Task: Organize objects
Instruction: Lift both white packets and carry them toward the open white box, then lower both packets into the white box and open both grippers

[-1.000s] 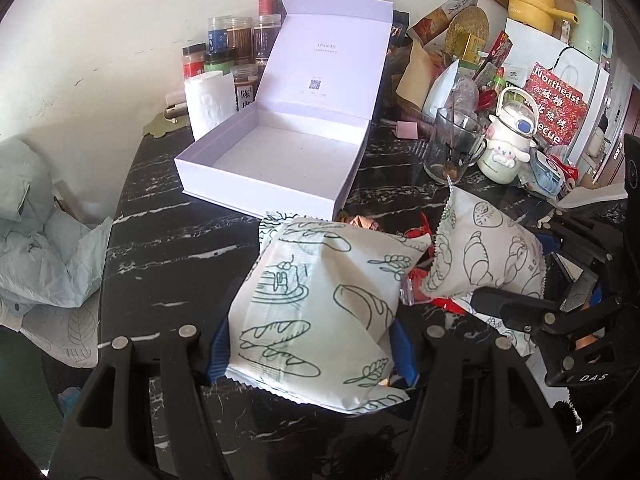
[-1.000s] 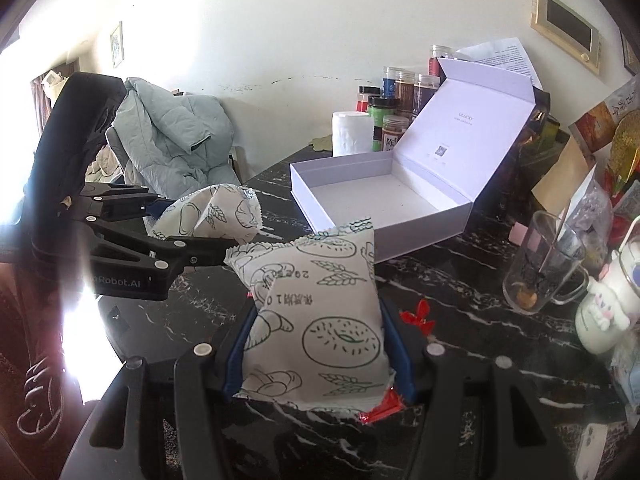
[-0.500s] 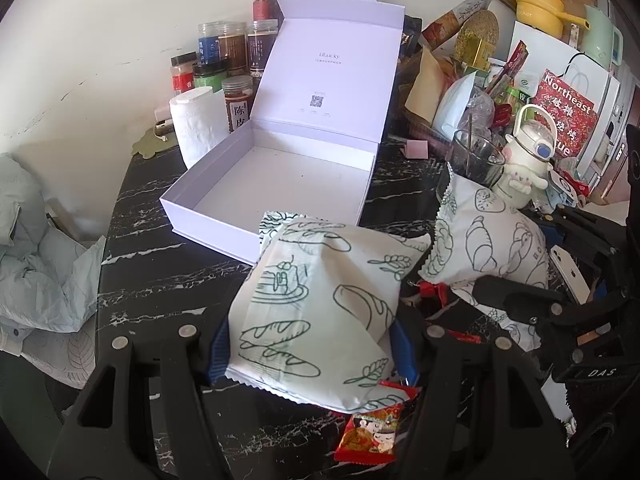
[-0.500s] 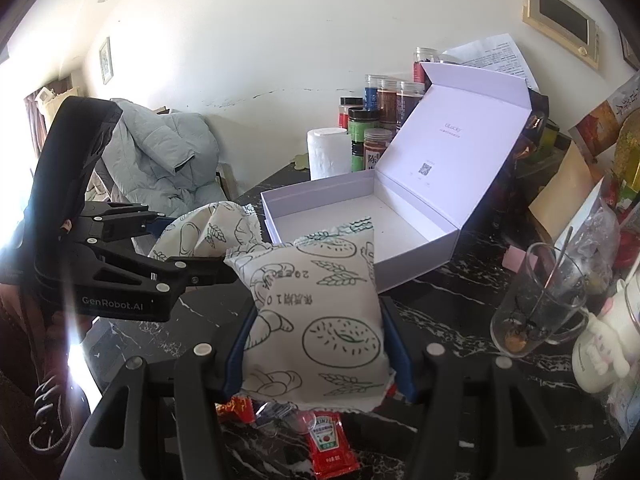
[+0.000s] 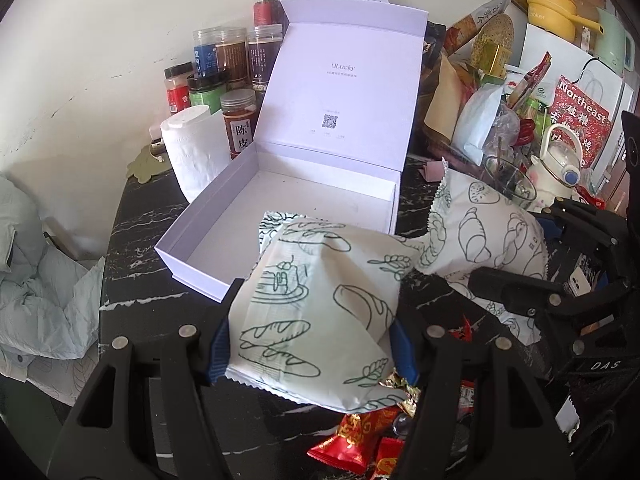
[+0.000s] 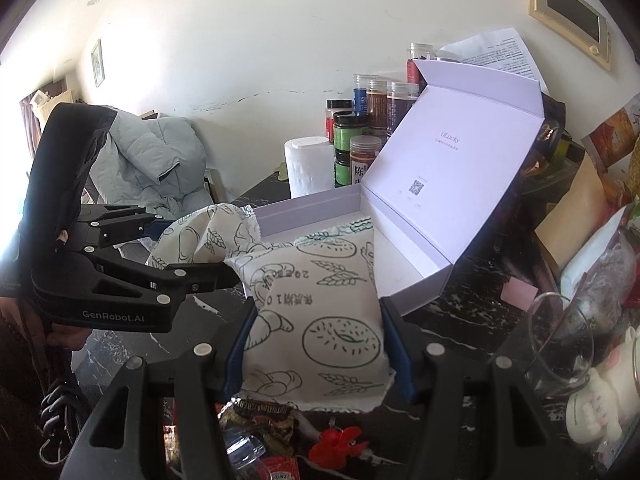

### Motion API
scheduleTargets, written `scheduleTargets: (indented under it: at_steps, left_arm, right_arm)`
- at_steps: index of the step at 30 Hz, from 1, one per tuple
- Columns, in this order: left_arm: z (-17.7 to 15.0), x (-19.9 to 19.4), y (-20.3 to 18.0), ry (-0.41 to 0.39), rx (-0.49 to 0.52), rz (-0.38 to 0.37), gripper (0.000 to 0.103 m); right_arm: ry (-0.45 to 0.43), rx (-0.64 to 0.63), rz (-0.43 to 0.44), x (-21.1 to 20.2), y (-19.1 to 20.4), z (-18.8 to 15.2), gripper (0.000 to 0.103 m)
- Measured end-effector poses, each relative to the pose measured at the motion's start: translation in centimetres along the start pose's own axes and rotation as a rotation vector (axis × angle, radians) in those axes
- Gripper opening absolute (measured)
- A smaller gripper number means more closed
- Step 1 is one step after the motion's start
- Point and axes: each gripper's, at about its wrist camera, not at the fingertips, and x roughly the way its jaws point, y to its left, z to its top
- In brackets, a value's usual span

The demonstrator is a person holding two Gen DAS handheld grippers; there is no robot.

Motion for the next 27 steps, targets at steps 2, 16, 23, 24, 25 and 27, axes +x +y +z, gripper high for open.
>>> scheduleTargets:
  at_steps: [2, 16, 23, 24, 25, 27]
  left_arm:
    - [0.7, 0.6, 0.3, 0.0, 0.004, 0.007, 0.062]
    - [5.2, 4.7, 2.4, -0.02, 0.007, 0.031, 0.062]
    - [7.4, 7.1, 3.4, -0.025, -0.004, 0.043, 0.062]
    - [7.6, 7.6, 3.5, -0.025, -0.007, 0.05, 0.062]
    - [7.8, 7.9, 3.7, -0.026, -0.019, 0.051, 0.062]
    - [8.2, 8.8, 4.0, -0.02, -0.038, 0.045, 0.062]
  right_arm:
    - [-0.003, -0.005, -0.002, 0.6, -0.4, 0.7, 0.06]
    - [-0.021, -0.026, 0.007, 4.7, -2.8, 5.0, 0.06]
    - [-0.011, -0.033, 0.014, 7.2, -4.1, 7.3, 0.06]
    - [-0.011, -0.035, 0.018, 7.6, -4.3, 7.6, 0.06]
    - [-0.012, -0.04, 0.026, 7.9, -4.5, 7.9, 0.06]
    - [-0.01, -0.048, 0.032, 8.6, -4.8, 8.2, 0.06]
